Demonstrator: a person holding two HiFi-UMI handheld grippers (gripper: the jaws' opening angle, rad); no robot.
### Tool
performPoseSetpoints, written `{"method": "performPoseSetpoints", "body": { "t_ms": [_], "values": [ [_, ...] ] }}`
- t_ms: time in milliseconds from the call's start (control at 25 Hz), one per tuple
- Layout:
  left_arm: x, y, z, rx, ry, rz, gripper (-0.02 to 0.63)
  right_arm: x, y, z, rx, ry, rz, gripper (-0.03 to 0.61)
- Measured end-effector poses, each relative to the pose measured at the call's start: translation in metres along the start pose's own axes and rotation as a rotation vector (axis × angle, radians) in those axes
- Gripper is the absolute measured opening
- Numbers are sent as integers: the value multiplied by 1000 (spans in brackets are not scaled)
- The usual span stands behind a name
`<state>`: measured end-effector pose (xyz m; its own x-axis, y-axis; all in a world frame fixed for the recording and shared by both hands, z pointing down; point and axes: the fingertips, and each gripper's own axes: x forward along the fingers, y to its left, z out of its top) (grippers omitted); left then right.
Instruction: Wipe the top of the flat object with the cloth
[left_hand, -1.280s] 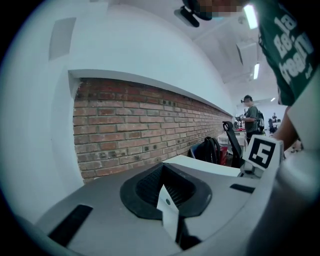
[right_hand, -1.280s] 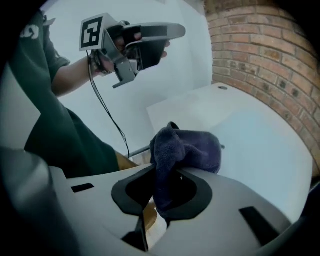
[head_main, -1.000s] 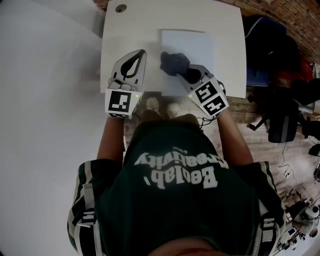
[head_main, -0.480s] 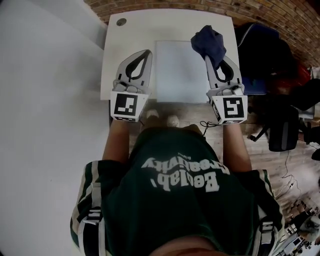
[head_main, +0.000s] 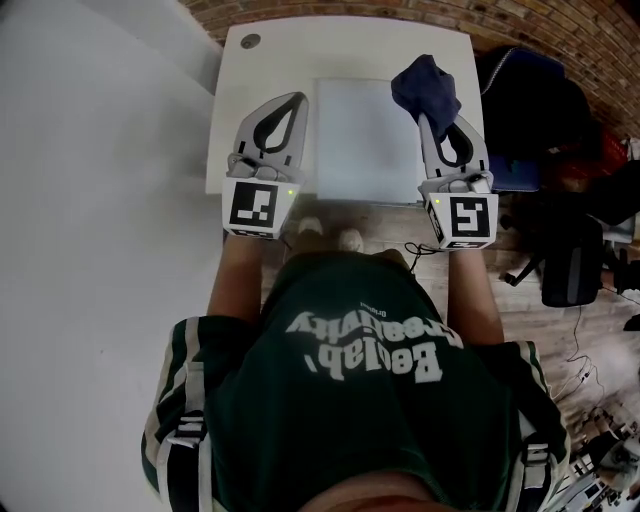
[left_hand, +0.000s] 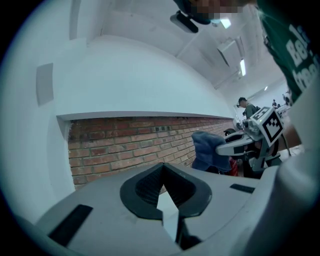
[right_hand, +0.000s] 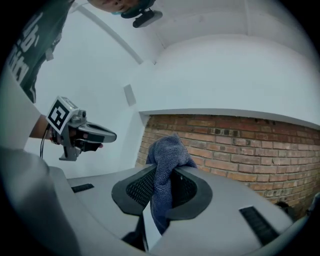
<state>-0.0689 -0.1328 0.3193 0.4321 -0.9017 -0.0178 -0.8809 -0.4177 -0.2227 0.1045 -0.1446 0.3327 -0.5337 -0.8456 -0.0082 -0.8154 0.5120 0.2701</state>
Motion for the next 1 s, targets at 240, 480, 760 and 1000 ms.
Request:
{"method": "performPoseSetpoints", "body": {
  "t_ms": [240,480,760,1000],
  "values": [
    [3,-2,-2,-1,-7,-4,-6,-3,1,6,-75,-21,-20,48],
    [4,-6,-3,-19,-12,-15,-6,-4,-4,6,-75,-33,-31,48],
    [5,-3,-3,-11,-11,-13,-6,-3,-6,7,-78,-32,-35,48],
    [2,-3,-2,-11,-15,-14,-6,-5,-2,5,-70,-4,-32,48]
  ]
}}
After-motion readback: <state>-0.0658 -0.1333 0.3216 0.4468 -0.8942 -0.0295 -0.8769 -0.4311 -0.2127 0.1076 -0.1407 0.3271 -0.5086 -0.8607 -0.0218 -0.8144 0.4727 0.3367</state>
